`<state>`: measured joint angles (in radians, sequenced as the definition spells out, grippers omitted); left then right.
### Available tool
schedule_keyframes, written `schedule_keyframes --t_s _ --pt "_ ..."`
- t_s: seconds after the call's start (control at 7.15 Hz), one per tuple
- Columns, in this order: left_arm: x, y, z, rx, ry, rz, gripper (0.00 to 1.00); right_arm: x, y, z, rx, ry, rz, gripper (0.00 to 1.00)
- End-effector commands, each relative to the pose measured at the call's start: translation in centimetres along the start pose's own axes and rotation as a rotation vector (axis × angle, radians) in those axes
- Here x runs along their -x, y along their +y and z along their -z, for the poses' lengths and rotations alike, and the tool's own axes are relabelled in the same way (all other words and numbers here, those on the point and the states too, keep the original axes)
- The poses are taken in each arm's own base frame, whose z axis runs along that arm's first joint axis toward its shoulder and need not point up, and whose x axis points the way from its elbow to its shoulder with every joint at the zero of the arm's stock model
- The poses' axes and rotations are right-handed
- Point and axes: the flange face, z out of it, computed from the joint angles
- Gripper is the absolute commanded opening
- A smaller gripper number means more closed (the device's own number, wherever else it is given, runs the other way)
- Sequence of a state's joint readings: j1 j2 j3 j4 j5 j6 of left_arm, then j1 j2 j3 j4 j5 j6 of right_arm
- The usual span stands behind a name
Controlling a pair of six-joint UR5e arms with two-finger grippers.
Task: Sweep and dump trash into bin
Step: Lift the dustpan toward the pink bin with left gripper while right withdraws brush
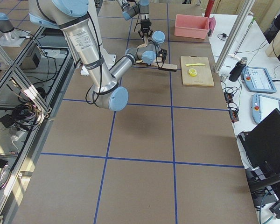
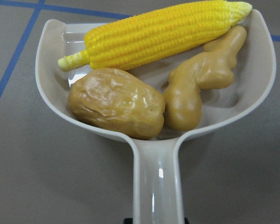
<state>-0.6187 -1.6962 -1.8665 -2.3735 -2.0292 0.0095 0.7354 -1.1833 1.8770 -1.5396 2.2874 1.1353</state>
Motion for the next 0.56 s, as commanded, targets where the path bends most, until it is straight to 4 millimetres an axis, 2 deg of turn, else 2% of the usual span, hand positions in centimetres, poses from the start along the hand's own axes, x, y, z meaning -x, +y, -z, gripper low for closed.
schedule_keyframes --t_s 0.0,0.14,0.28,0.42 --pt "4.3 0.8 6.3 -0.057 -0.054 0.052 0.00 -10.6 1.3 1.9 0.002 0.080 -0.008 0.00" --pt "7.1 3.5 10.8 -0.046 -0.090 0.105 0.00 -14.8 3.8 2.0 0.033 0.103 -0.005 0.00" --pt "9.4 7.6 15.6 -0.029 -0.108 0.181 0.00 -17.3 5.8 2.1 0.086 0.100 0.012 0.00" --pt "12.0 12.3 21.3 -0.019 -0.170 0.288 0.00 -19.4 6.6 1.5 0.113 0.115 0.004 0.00"
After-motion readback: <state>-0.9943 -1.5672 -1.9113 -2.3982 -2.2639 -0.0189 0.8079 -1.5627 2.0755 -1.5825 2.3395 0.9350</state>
